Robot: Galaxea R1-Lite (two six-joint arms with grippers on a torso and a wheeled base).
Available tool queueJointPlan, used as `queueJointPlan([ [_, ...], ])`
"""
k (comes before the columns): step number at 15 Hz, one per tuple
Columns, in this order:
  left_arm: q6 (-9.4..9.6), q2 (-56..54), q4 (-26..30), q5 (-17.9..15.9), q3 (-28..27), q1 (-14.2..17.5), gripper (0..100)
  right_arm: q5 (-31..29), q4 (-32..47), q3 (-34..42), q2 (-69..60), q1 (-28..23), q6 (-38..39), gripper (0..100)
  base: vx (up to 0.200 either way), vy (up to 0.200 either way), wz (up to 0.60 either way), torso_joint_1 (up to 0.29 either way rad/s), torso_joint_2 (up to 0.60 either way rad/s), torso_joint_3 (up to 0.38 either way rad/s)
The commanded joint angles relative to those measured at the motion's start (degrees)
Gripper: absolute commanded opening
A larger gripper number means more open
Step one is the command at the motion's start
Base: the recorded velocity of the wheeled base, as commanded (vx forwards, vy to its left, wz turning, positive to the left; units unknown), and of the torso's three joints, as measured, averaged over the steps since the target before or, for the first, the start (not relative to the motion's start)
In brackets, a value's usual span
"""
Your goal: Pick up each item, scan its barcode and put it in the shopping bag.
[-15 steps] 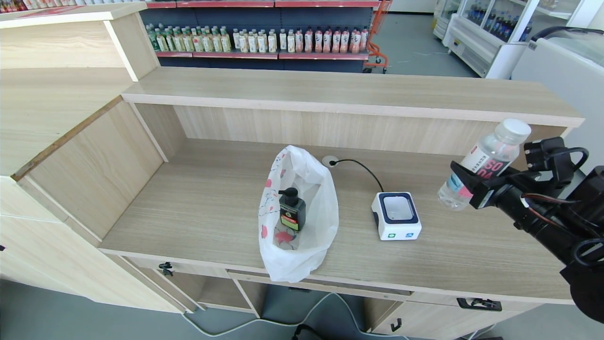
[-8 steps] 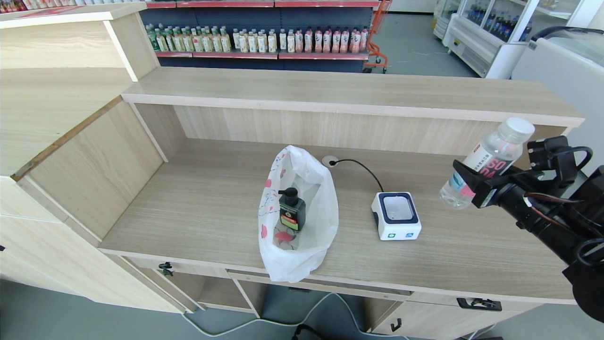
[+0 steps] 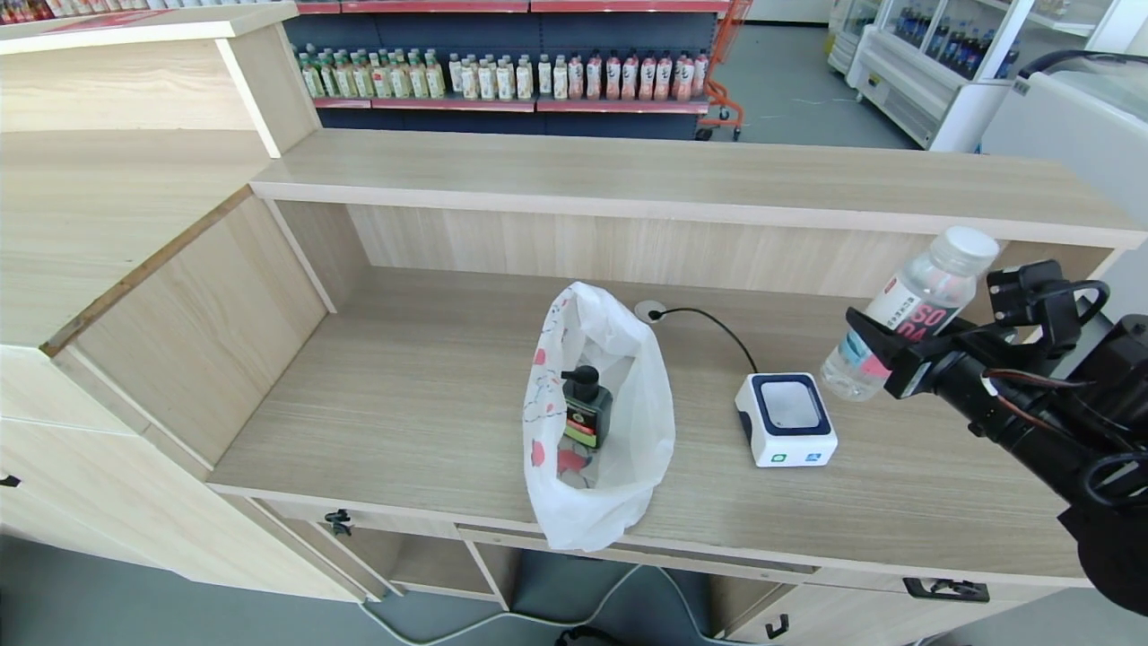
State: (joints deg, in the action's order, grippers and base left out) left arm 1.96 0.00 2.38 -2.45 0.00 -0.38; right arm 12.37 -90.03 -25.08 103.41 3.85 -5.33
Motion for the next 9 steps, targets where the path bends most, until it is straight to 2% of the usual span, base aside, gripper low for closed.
queueJointPlan([
  [1, 0.06, 0.00, 0.00, -0.01, 0.00, 0.03, 100, 0.46, 0.03, -0.68, 1.35, 0.45, 0.05, 0, 0.000, 0.200, 0.00, -0.007, 0.01, 0.002],
  [5, 0.06, 0.00, 0.00, -0.01, 0.00, 0.03, 100, 0.99, 0.03, -10.26, 9.70, 1.07, 0.32, 0, 0.000, 0.200, 0.00, 0.001, 0.00, 0.004],
  [7, 0.06, 0.00, 0.00, -0.01, 0.00, 0.03, 100, 1.78, 0.03, -15.62, 14.54, 1.07, 0.41, 0, 0.000, 0.000, 0.00, 0.000, 0.00, 0.000],
  [9, -0.12, 0.00, 0.00, -0.01, 0.00, 0.03, 100, 5.03, 0.03, -20.28, 19.63, 1.25, 0.93, 0, 0.000, 0.000, 0.00, 0.000, 0.00, 0.000],
])
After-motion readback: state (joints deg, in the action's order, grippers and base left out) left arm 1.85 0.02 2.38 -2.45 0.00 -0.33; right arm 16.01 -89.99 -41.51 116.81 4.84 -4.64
